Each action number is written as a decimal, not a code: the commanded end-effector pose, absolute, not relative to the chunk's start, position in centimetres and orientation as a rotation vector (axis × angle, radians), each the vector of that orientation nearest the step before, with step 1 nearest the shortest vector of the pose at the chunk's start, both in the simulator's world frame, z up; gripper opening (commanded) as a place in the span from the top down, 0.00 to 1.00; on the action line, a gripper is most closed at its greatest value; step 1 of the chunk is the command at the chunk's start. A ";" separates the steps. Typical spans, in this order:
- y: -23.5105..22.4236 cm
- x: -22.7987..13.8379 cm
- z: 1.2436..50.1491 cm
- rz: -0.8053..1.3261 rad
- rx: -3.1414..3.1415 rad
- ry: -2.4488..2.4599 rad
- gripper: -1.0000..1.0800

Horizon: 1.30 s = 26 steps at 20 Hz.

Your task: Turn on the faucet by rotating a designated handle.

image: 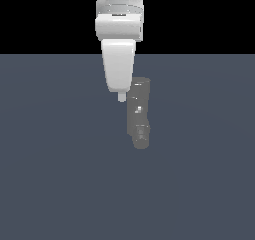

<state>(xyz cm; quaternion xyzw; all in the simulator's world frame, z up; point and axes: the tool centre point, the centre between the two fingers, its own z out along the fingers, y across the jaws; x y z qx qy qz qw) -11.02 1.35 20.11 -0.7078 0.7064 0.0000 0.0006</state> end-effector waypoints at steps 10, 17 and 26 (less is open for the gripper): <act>-5.7 -11.0 20.1 0.000 -2.209 2.233 1.00; -9.1 -11.0 20.2 0.000 -2.208 2.235 1.00; -9.8 -8.6 20.1 0.001 -2.231 2.212 1.00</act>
